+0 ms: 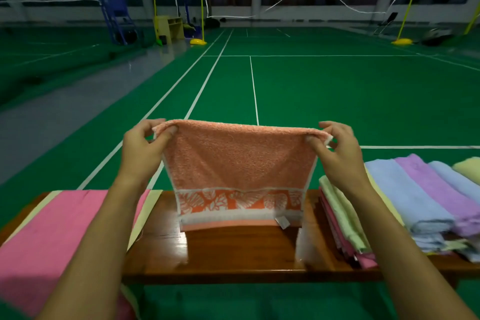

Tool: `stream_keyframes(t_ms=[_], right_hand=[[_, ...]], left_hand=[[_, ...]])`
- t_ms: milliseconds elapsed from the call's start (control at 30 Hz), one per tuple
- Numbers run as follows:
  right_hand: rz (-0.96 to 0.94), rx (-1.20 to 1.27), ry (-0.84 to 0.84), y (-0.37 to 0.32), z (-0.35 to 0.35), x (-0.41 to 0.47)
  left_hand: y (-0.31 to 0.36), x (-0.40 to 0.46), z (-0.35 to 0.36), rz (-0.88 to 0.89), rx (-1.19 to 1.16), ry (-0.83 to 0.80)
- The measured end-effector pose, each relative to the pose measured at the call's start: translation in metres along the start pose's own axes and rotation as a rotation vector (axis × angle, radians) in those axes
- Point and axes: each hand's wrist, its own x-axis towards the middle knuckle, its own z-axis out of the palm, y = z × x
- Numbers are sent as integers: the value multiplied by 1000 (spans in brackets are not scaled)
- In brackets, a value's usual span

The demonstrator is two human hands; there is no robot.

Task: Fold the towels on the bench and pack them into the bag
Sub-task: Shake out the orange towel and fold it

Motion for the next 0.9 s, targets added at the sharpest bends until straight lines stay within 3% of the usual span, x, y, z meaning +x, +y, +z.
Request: stream_keyframes(t_ms=[100,300,533,633,767,900], right_hand=[[92,171,-109,-7,-2,-9],[157,254,-171,-13,-12,-18],[315,547,-359,-19,-15,-18],[262,293,-325,6,5,-18],[182,-123,-232,47,45,-17],[152,-436,-213,70,80,-26]], left_hand=[[2,-8,-5,-52,-110,-83],[9,-15,-22,-37,-252,-125],[3,-14,-33,-212,-391,-250],[-19,-14,-21,-235,-286,-230],[-63,-13,2,-197,66,-190],[-105,-15,23,-300,236,-115]])
